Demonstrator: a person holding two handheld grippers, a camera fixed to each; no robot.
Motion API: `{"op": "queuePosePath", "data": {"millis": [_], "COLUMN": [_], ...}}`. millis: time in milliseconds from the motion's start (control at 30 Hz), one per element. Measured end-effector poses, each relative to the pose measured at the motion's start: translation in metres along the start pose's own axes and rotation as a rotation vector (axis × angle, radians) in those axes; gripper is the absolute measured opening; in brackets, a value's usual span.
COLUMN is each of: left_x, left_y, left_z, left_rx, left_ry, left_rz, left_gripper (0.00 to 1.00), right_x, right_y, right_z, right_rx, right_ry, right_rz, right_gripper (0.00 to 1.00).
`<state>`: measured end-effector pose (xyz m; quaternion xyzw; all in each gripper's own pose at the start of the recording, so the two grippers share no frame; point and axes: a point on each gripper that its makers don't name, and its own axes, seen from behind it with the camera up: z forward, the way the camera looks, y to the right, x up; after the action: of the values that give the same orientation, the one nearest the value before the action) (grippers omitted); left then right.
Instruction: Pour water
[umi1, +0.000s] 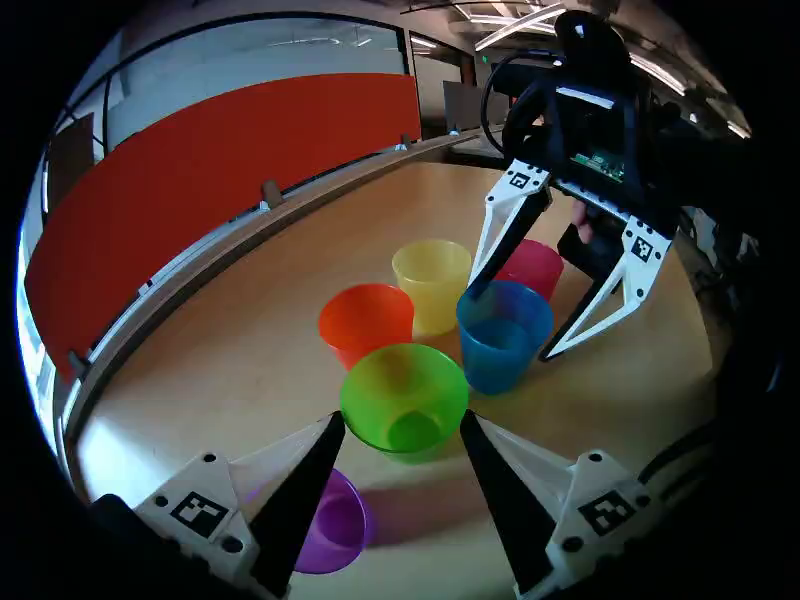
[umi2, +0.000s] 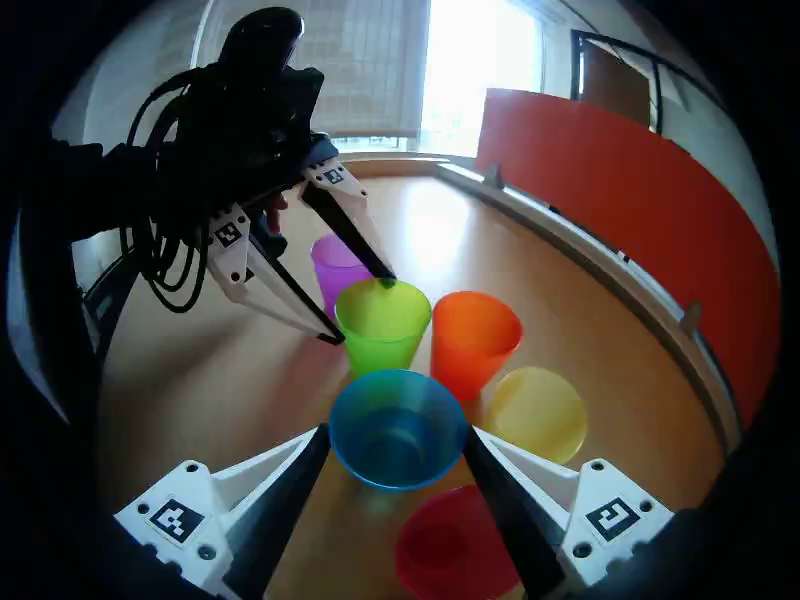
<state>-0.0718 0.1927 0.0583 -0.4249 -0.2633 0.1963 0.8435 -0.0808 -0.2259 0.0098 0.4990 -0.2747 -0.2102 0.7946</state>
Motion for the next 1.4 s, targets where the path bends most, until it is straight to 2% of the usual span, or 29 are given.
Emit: {"op": "queuePosePath", "data": {"millis": [1400], "left_x": [-0.001], "left_y": [0.004], "left_z": [0.026], "left_rx": [-0.006], "left_ry": [-0.016], "left_rz": [-0.017], "left_gripper": [0.85], "right_x": [-0.003], "right_y": [0.002], "right_z": [0.015], "right_rx": [0.001], "right_ry": [-0.010], "right_rz": [0.004], "right_gripper": [1.00]}}
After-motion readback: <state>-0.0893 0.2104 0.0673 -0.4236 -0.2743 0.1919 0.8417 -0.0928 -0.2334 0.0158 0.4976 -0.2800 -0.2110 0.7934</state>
